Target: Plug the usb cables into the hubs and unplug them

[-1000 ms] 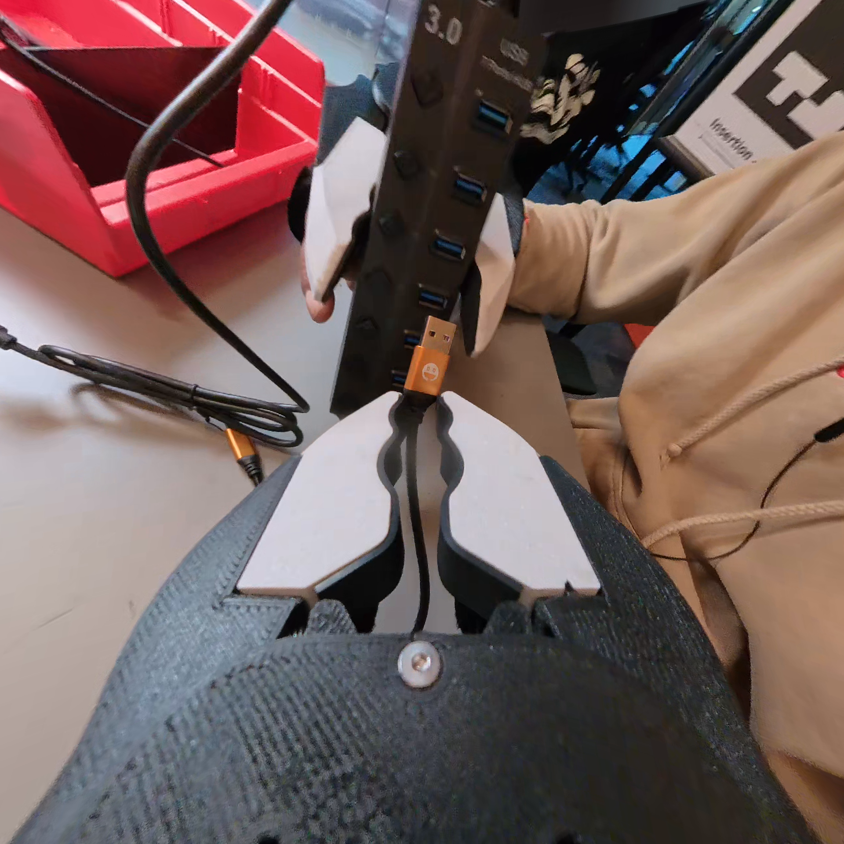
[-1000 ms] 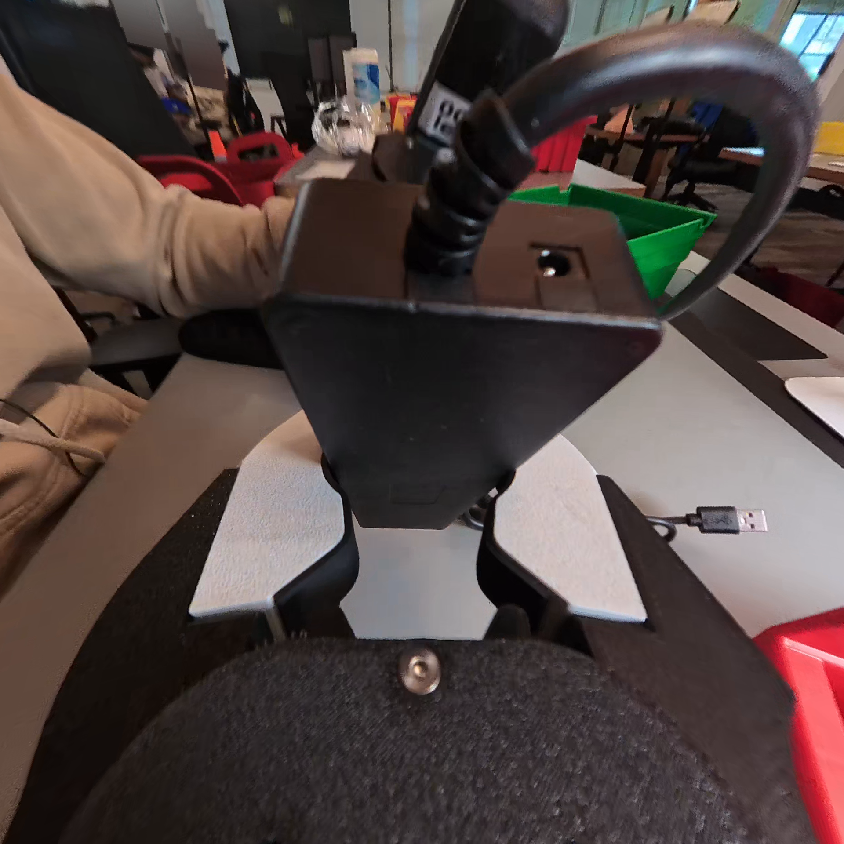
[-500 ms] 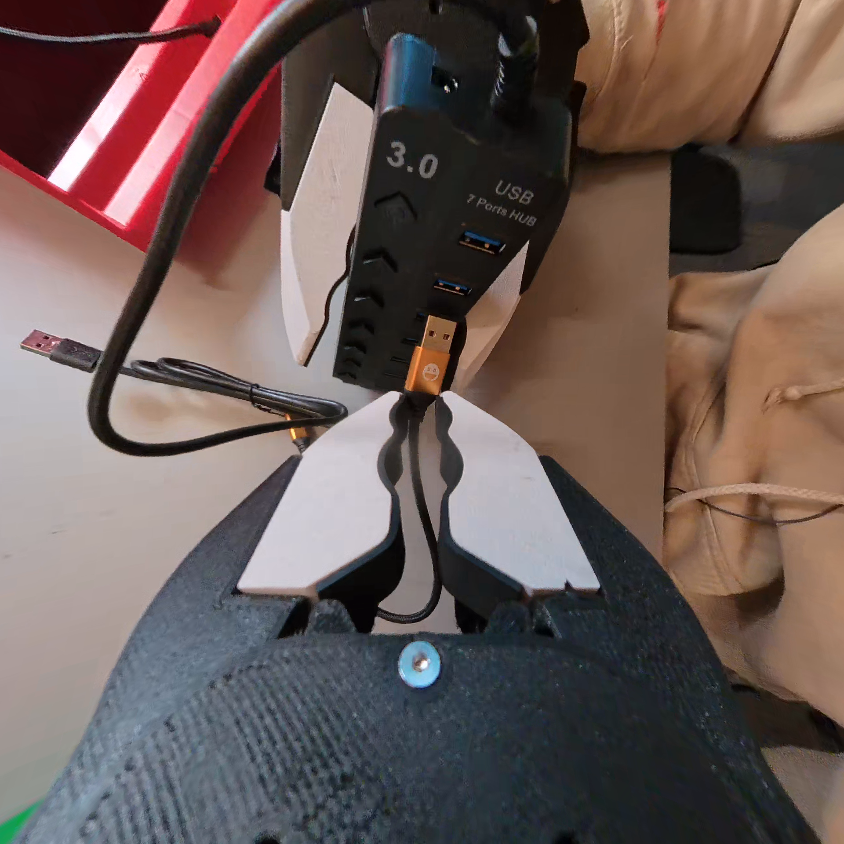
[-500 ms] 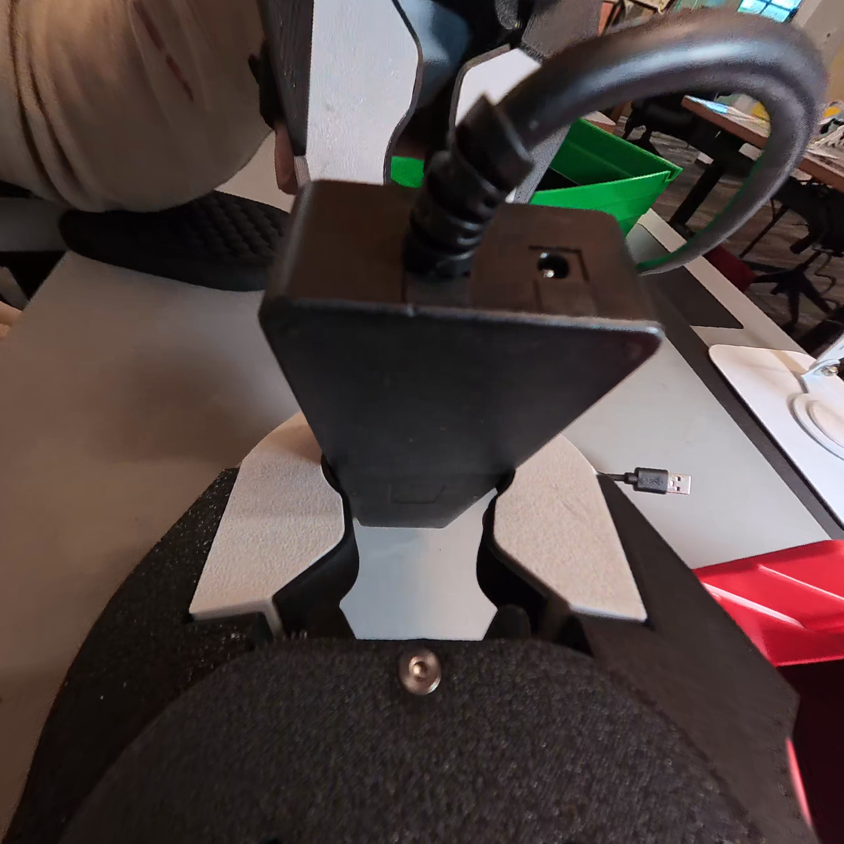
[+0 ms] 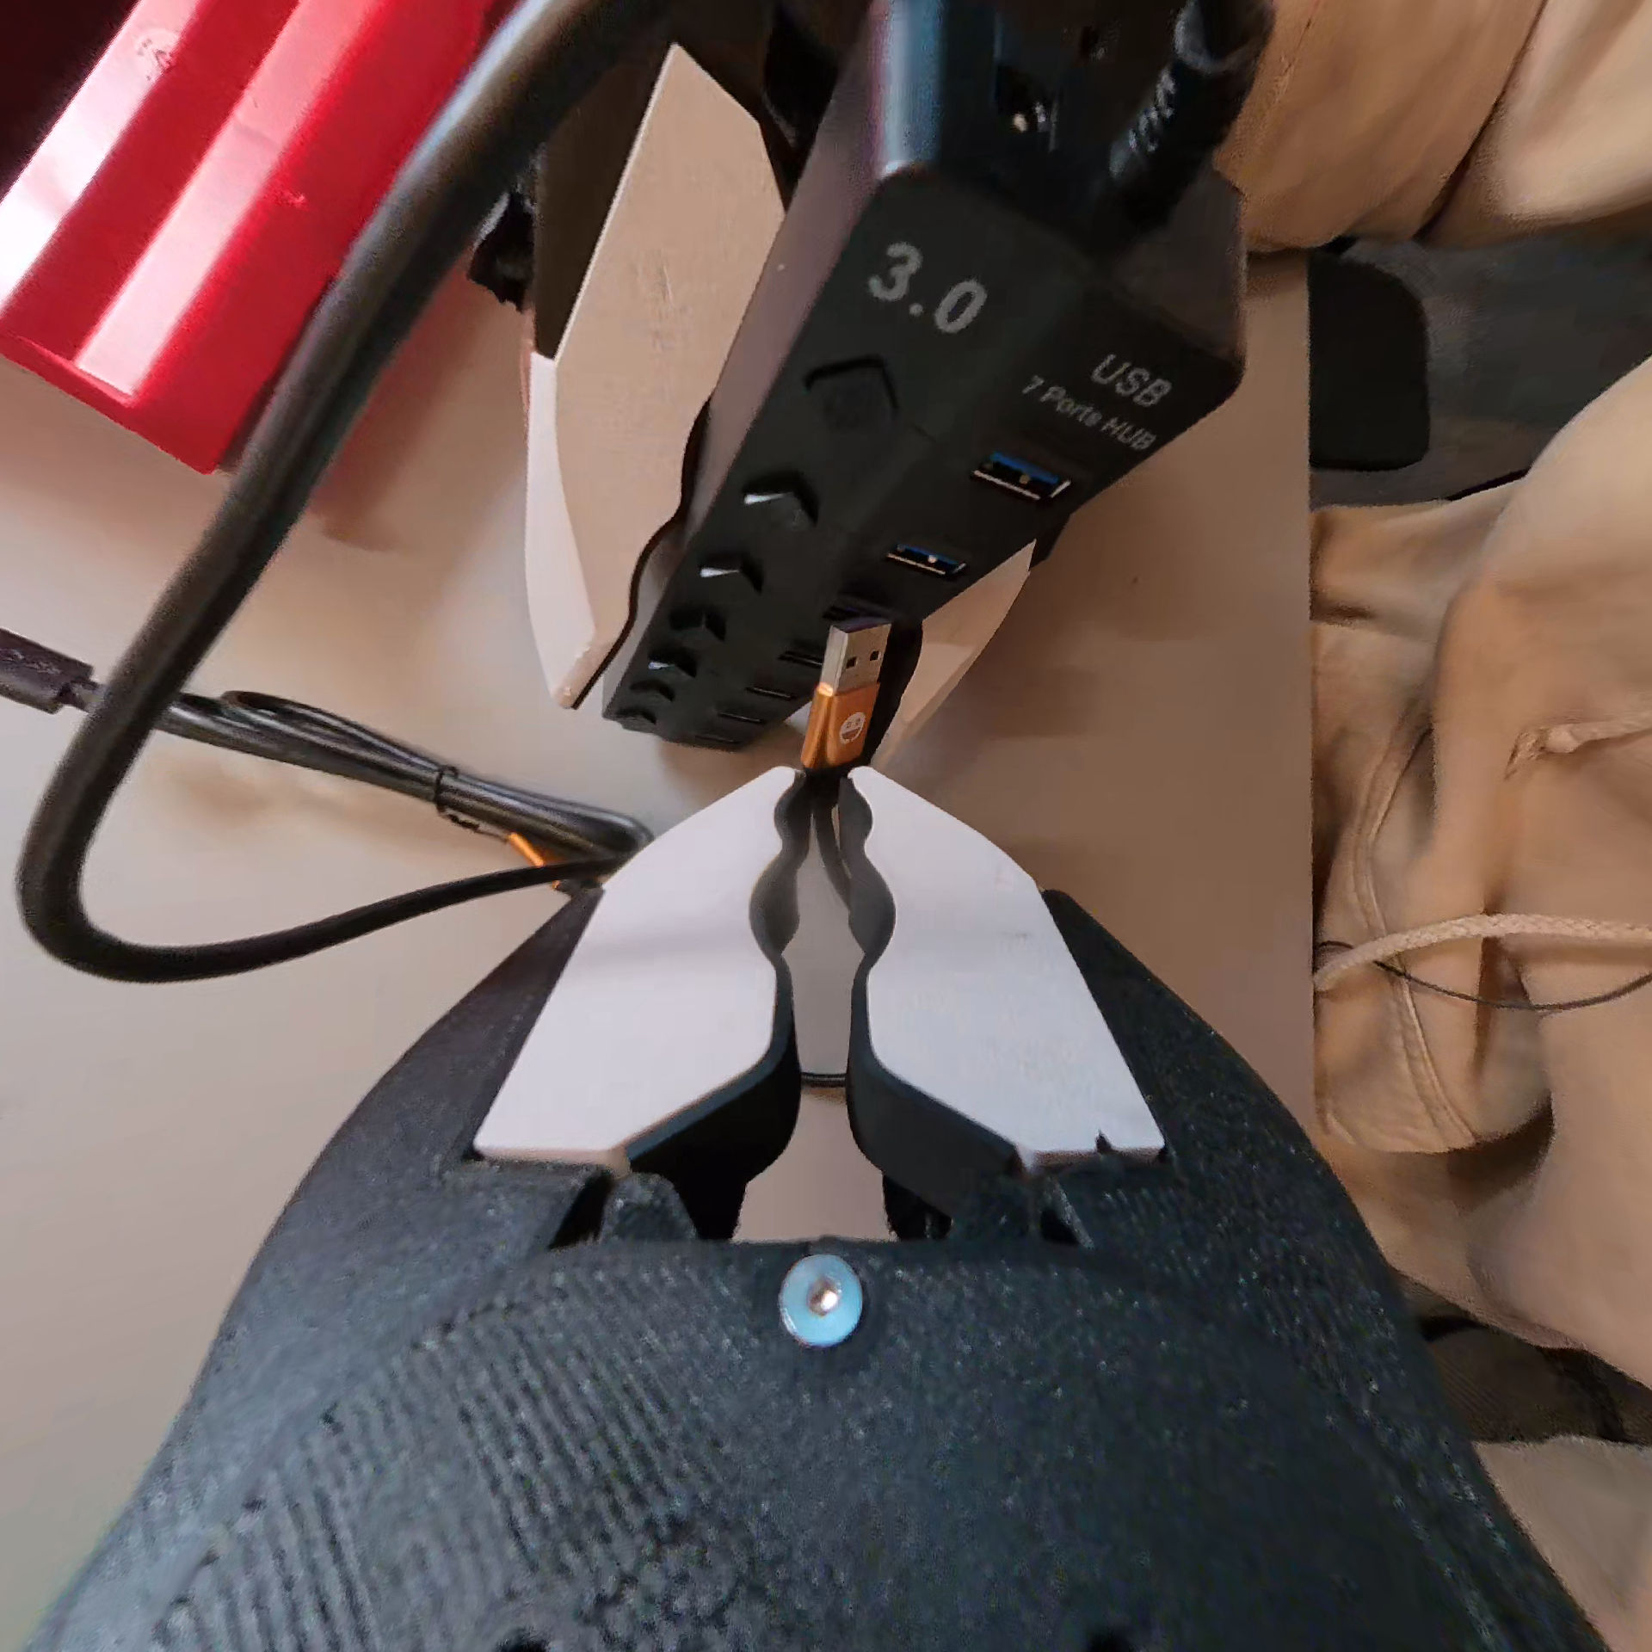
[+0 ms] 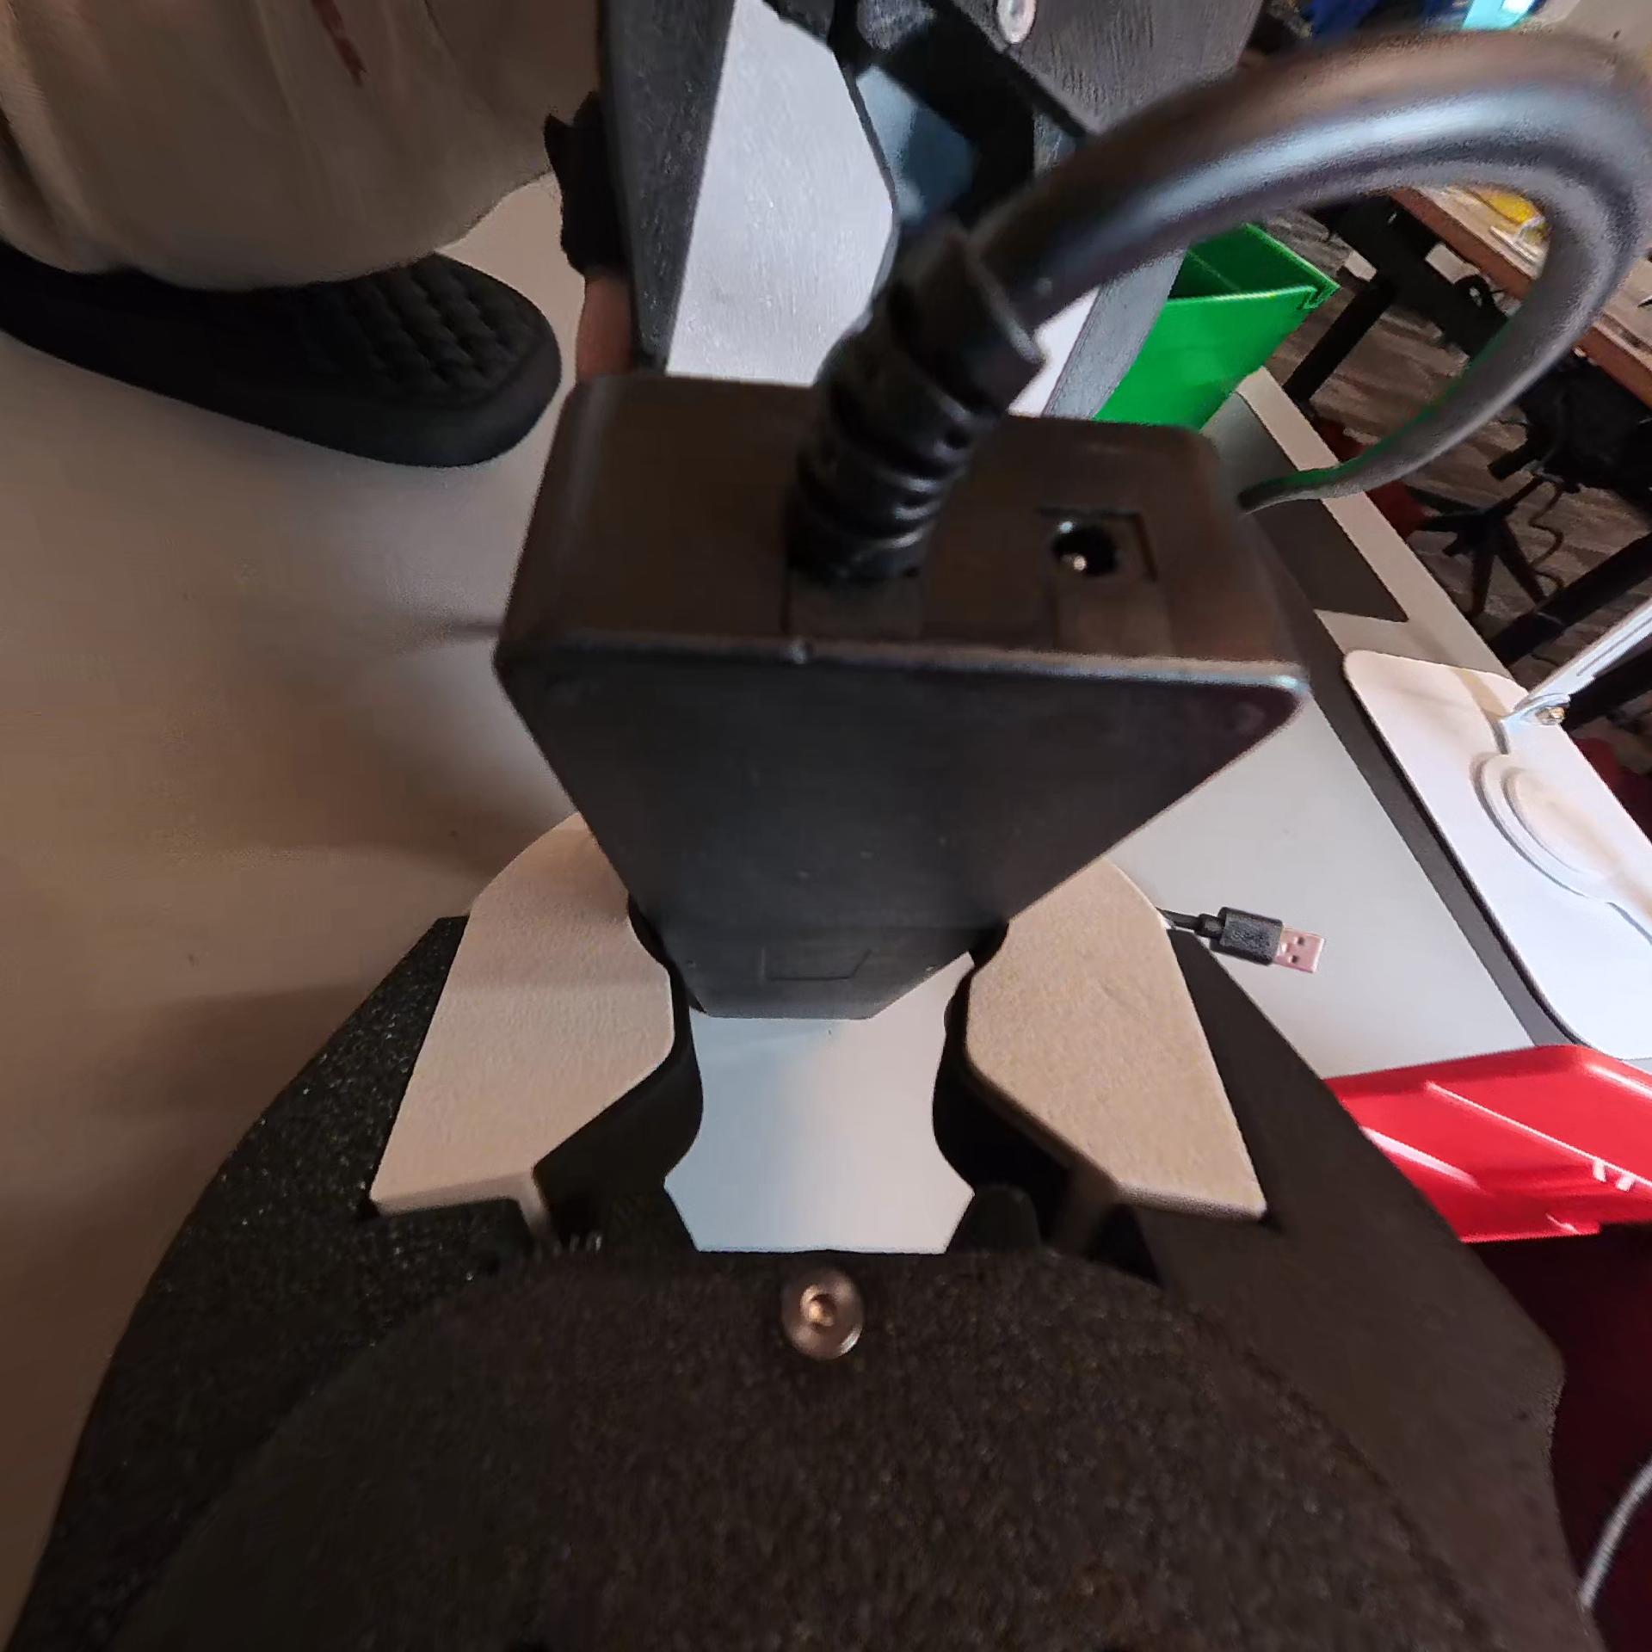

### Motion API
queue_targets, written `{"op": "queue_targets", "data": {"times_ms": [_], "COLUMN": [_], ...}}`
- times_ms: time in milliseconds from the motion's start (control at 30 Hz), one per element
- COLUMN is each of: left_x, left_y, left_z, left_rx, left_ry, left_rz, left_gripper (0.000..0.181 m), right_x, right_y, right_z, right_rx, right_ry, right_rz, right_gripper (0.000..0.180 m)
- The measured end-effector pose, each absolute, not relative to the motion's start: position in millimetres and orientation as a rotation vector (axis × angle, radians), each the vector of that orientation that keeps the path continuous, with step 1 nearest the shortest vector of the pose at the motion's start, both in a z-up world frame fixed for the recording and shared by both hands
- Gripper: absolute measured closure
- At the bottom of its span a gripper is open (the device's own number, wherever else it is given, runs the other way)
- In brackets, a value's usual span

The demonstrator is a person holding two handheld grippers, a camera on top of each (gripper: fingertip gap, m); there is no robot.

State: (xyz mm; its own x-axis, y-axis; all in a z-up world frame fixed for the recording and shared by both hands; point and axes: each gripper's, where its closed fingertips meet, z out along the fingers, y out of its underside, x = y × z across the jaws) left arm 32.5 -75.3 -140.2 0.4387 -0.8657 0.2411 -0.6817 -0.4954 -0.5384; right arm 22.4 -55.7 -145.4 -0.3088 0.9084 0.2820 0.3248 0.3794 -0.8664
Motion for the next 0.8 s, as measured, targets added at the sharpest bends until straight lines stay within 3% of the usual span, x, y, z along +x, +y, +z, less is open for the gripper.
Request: {"op": "queue_targets", "data": {"times_ms": [33, 200, 367, 600, 800], "left_x": [33, 36, 34, 14, 4], "left_y": [-73, -67, -73, -77, -67], "left_z": [-141, -135, -143, -190, -218], "left_rx": [-2.317, -2.186, -2.062, -2.169, -2.271], "left_ry": [1.297, 1.159, 1.031, 0.986, 0.943], "left_rz": [-0.749, -0.946, -0.958, -0.613, -0.454], "left_gripper": [0.175, 0.172, 0.155, 0.143, 0.148], "right_x": [23, 25, 25, 25, 25], "right_y": [-54, -46, -46, -44, -42], "right_z": [-145, -145, -145, -145, -145], "right_rx": [-1.078, -1.112, -1.121, -1.133, -1.143], "right_ry": [-1.825, -1.804, -1.799, -1.792, -1.785], "right_rz": [0.906, 0.931, 0.951, 0.965, 0.964], "right_gripper": [0.116, 0.116, 0.116, 0.116, 0.116]}}
